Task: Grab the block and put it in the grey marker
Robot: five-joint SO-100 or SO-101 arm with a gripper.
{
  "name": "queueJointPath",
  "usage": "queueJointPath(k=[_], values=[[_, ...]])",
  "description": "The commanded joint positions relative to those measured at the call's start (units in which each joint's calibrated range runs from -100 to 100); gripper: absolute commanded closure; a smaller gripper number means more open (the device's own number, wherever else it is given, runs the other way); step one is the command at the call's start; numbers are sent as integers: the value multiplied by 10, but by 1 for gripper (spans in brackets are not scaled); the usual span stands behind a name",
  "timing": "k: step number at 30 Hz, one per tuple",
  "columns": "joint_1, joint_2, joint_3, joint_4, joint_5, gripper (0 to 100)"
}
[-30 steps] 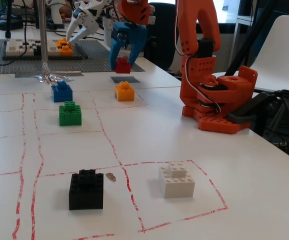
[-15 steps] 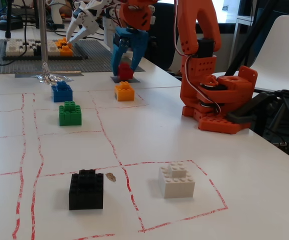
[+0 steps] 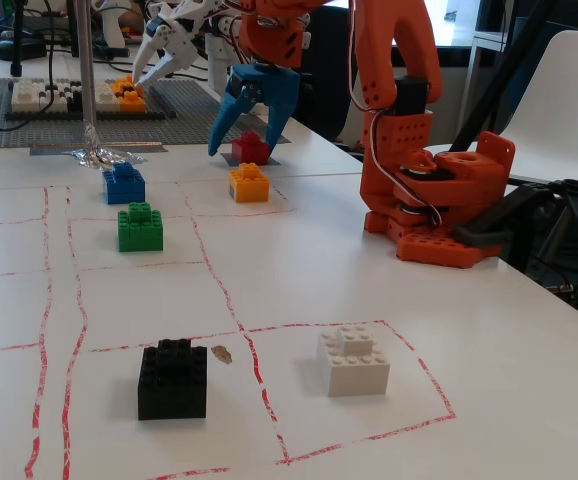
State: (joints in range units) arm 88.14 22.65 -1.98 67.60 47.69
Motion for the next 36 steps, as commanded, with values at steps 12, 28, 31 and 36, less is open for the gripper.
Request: queueJointPath(k=[12,28,31,36], values=[[-5,-360,80,-6,36,86],[-592,-849,575,-3,-237,100],[-704,-879,600,-25,-296,100],[-832,-932,660,-99,-371,100]])
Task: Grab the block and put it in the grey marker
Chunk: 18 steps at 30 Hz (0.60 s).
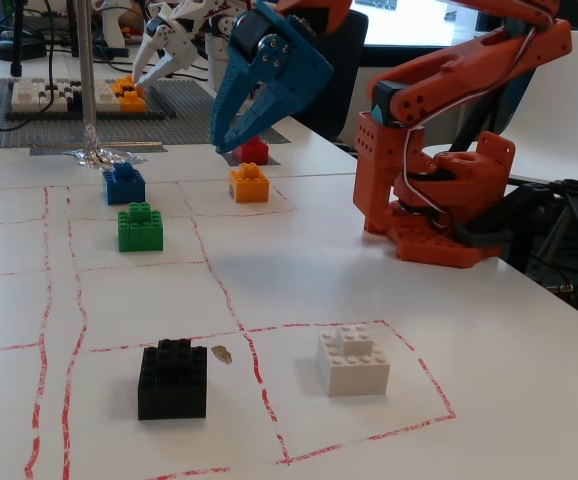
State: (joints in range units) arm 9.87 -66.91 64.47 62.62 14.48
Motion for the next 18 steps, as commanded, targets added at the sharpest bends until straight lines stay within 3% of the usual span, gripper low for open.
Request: queueJointPath(k=[1,10,18], values=[[-66,-48,11,-66,-53,100],[-119,-179,188,-160,-165,100],[-116,-288,290,-114,-167,100]])
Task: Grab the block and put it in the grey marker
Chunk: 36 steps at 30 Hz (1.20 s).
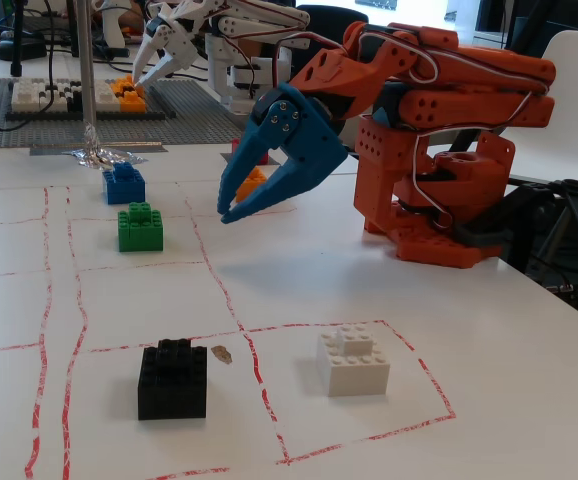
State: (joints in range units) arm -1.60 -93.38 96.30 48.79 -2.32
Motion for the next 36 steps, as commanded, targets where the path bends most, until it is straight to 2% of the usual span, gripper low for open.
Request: queueJointPath(k=[1,9,36], values=[[-7,-27,-26,29,0,100],[23,-61,27,29,16,100],[9,-62,34,28,23,100]])
